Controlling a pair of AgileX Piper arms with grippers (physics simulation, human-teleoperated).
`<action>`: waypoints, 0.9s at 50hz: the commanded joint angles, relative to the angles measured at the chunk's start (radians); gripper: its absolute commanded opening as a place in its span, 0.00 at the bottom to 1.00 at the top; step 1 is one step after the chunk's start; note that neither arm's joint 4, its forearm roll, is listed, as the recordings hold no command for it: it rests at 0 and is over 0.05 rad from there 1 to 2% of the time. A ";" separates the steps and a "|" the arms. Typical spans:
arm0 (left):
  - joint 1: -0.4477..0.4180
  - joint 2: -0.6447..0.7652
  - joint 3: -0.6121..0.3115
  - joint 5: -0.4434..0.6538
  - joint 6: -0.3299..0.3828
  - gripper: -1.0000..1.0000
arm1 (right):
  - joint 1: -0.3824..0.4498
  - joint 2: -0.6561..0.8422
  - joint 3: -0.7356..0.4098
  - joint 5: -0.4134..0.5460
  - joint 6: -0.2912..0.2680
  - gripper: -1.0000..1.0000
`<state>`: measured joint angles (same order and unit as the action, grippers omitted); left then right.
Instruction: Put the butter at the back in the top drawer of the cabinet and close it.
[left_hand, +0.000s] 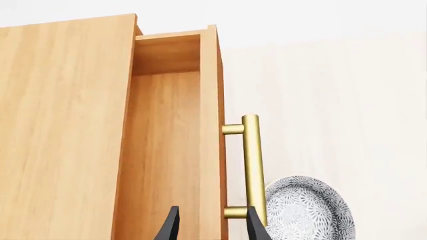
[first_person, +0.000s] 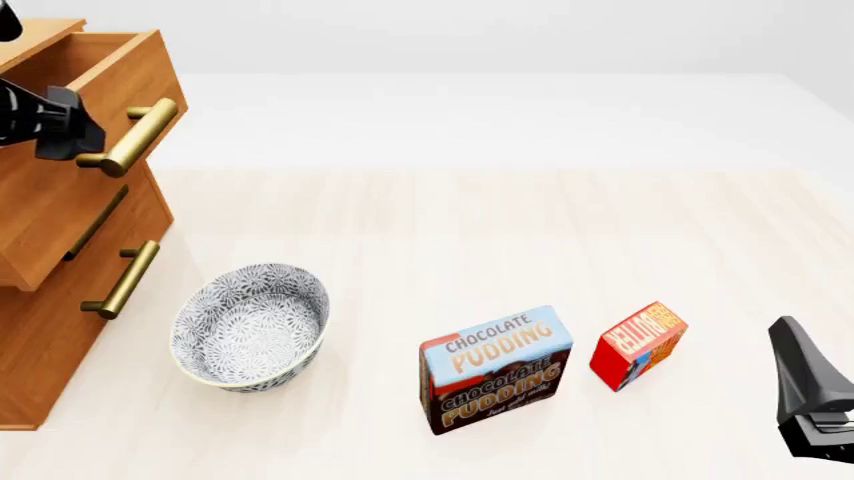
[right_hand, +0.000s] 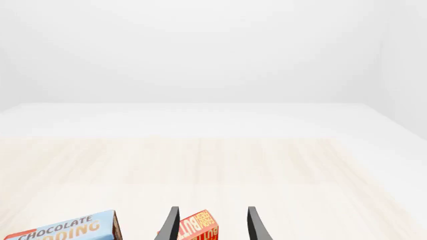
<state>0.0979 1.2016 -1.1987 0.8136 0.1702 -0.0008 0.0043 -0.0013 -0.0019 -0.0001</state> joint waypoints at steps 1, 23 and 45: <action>0.001 0.028 0.034 -0.008 -0.001 1.00 | 0.000 0.000 0.000 0.000 0.000 1.00; -0.039 0.059 0.028 -0.014 -0.030 1.00 | 0.000 0.000 0.000 0.000 0.000 1.00; -0.052 0.058 0.046 -0.021 -0.047 1.00 | 0.000 0.000 0.000 0.000 0.000 1.00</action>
<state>0.0492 1.2145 -1.1965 0.7887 0.1217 -0.0008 0.0043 -0.0013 -0.0020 -0.0001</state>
